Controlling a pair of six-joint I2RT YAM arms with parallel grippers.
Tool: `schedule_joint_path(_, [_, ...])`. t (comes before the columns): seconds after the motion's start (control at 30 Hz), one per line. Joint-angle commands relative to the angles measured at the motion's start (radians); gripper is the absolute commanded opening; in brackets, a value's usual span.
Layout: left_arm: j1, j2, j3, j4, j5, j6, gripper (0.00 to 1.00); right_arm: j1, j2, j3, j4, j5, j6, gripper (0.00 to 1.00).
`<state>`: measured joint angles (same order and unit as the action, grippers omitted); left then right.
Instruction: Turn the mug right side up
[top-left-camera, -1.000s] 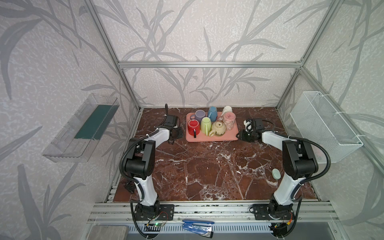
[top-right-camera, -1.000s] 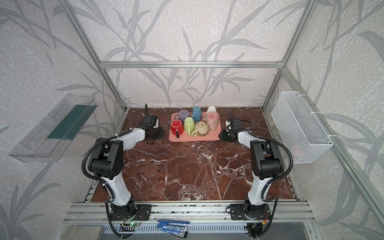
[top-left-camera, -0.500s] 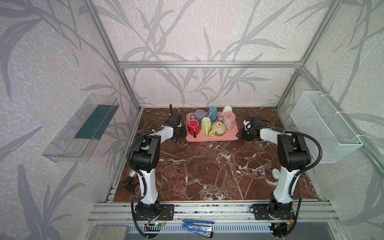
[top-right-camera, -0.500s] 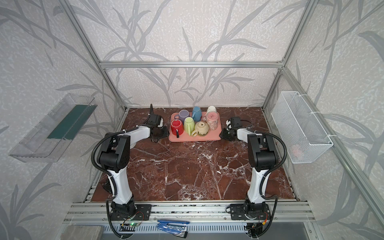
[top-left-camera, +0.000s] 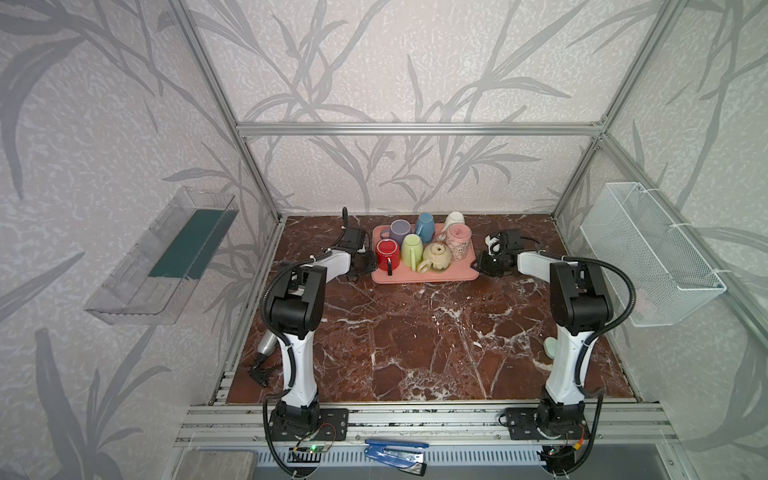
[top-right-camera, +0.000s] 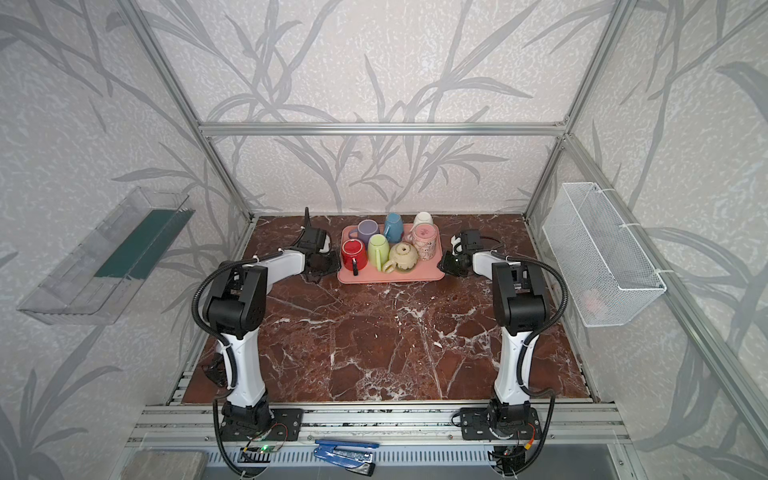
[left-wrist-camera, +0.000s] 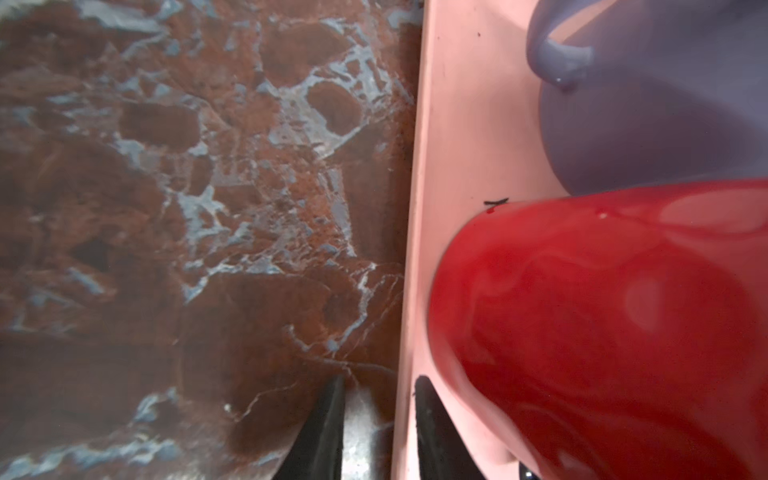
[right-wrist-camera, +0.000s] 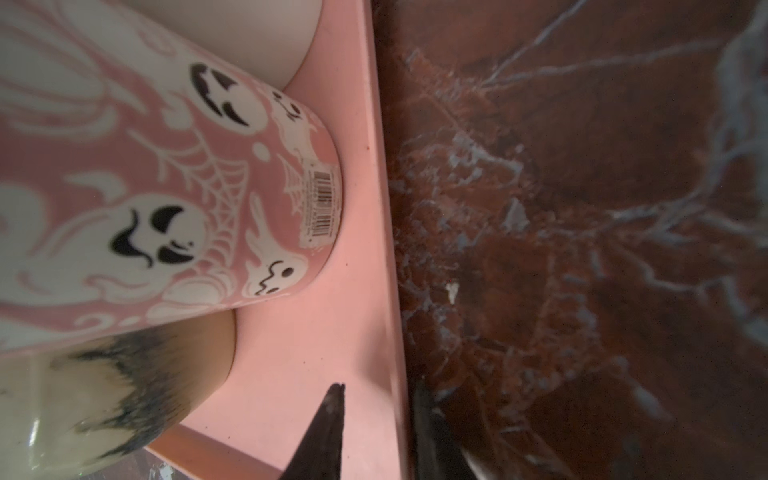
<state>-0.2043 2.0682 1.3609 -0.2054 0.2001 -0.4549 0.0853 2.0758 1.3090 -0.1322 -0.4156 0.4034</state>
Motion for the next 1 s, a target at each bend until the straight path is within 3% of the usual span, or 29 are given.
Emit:
schedule_joint_path(0.0, [-0.012, 0.029, 0.018, -0.014, 0.016, -0.019, 0.2, 0.001, 0.042, 0.006, -0.05, -0.026, 0.015, 0.26])
schedule_joint_path(0.2, [-0.028, 0.025, 0.011, -0.008, 0.022, -0.034, 0.08, 0.002, 0.045, 0.003, -0.069, -0.037, 0.025, 0.16])
schedule_joint_path(0.33, [-0.039, 0.013, -0.006, -0.006, 0.016, -0.042, 0.0, 0.002, 0.037, 0.001, -0.087, -0.048, 0.019, 0.0])
schedule_joint_path(0.97, [-0.061, -0.152, -0.309, 0.133, 0.028, -0.114, 0.0, 0.022, -0.133, -0.208, -0.086, -0.06, 0.02, 0.0])
